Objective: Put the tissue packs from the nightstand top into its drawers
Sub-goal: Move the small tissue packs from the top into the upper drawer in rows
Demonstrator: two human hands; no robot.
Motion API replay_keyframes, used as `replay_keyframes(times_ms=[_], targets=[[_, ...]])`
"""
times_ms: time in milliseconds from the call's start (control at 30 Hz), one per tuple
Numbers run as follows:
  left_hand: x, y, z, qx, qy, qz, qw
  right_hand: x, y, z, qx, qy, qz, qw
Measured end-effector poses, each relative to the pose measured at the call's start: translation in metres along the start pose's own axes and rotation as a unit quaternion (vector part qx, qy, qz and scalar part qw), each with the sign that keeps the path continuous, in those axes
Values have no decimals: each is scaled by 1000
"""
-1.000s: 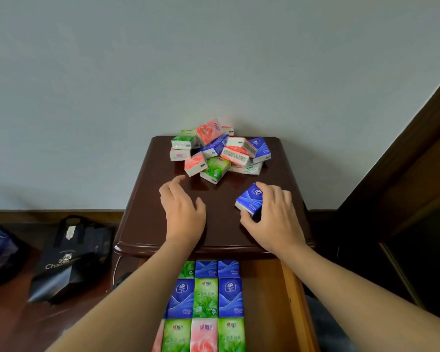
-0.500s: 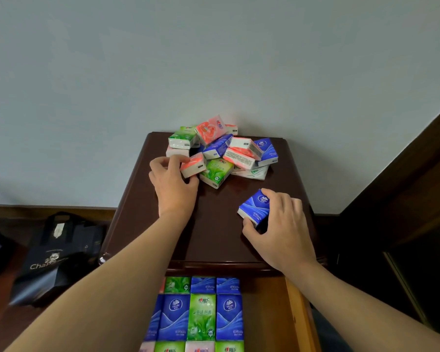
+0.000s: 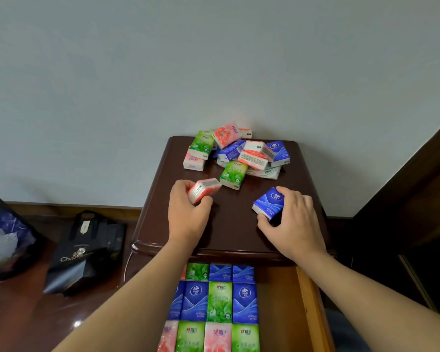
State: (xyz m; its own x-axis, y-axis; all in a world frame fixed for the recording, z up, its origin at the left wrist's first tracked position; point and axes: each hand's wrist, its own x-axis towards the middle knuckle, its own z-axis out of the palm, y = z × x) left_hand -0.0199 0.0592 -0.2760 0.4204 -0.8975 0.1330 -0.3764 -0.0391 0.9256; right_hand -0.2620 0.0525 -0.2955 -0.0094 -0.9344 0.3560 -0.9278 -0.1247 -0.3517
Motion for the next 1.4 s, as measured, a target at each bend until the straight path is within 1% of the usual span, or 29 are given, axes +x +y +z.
replay_keyframes(times_ms=[100, 200, 267, 333, 433, 467, 500, 567, 600, 633, 667, 700, 733, 800, 833, 900, 967, 1033, 1167, 1267, 1400], targets=[[-30, 0, -12, -17, 2, -21, 1000, 0, -1, -4, 44, -11, -3, 999], [-67, 4, -23, -58, -10, -39, 998, 0, -1, -16, 100, -63, 4, 993], [-89, 8, -30, -78, -35, -57, 995, -1, -1, -29, 137, -118, 17, 983], [-111, 9, -38, -83, -52, -61, 993, -10, -2, -43, 192, -153, 19, 969], [-148, 6, -46, -93, -51, -90, 990, -42, -8, -64, 276, -155, -5, 949], [-162, 3, -48, -95, -50, -100, 989, -57, -10, -68, 325, -166, 7, 931], [-174, 0, -49, -90, -46, -105, 989, -73, -12, -72, 388, -189, 37, 901], [-196, -9, -50, -75, -44, -115, 990, -106, -13, -76, 505, -246, 120, 818], [-205, -12, -50, -68, -47, -122, 989, -122, -12, -75, 533, -267, 156, 788], [-213, -16, -49, -58, -52, -125, 989, -137, -10, -74, 541, -280, 182, 772], [-220, -20, -48, -44, -54, -121, 990, -149, -8, -72, 544, -286, 200, 763], [-226, -23, -47, -28, -58, -114, 991, -159, -6, -68, 534, -284, 216, 766], [-231, -26, -46, -16, -63, -106, 992, -165, -4, -64, 509, -277, 236, 780], [-238, -29, -43, 4, -78, -87, 993, -168, -2, -52, 424, -249, 286, 822], [-240, -30, -41, 13, -87, -76, 993, -166, -2, -46, 386, -232, 310, 837], [-241, -31, -39, 24, -104, -62, 992, -161, -4, -34, 332, -201, 344, 855], [-240, -32, -38, 25, -112, -60, 992, -155, -6, -21, 261, -186, 346, 882], [-239, -33, -38, 19, -114, -65, 991, -149, -5, -8, 188, -188, 337, 903], [-238, -35, -40, -5, -117, -69, 991, -142, -3, 11, 151, -201, 326, 911], [-239, -36, -42, -36, -118, -71, 990, -140, 1, 19, 144, -193, 306, 921], [-238, -32, -44, -79, -106, -92, 987, -140, 3, 25, 137, -195, 307, 921]])
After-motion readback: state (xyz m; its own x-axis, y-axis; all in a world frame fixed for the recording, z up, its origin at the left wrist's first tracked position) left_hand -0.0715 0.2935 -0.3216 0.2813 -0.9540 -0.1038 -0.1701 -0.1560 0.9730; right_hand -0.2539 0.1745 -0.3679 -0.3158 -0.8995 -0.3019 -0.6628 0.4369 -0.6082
